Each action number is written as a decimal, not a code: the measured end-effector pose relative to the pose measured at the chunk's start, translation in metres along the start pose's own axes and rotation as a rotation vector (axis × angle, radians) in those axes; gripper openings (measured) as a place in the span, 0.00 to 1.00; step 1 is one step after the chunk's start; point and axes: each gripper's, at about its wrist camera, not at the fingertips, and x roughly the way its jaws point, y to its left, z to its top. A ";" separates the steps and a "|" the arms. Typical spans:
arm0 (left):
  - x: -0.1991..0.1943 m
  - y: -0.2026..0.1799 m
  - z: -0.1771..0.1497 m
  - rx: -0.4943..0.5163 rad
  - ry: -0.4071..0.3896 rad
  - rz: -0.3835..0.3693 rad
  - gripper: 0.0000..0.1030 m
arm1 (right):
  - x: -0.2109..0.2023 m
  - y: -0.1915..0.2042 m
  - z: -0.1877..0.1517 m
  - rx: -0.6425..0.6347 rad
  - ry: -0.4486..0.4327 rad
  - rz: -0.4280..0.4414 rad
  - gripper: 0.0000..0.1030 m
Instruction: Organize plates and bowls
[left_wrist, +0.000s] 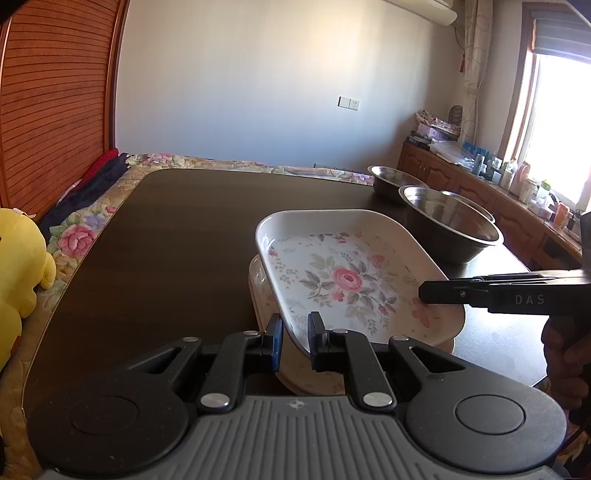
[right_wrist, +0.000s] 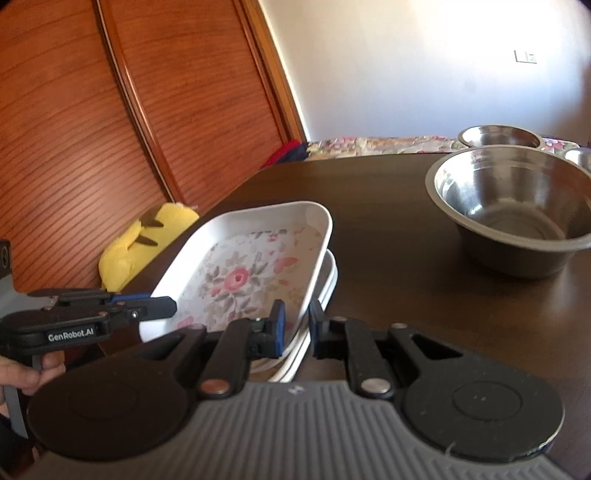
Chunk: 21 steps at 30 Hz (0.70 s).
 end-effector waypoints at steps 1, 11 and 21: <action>-0.001 0.000 0.000 0.002 -0.002 0.003 0.15 | -0.001 0.000 -0.002 0.007 -0.010 0.002 0.15; -0.003 -0.001 -0.002 0.012 -0.016 0.016 0.15 | -0.007 0.006 -0.012 -0.003 -0.063 -0.027 0.15; -0.005 -0.004 -0.006 0.032 -0.032 0.043 0.15 | -0.006 0.014 -0.019 -0.051 -0.088 -0.066 0.15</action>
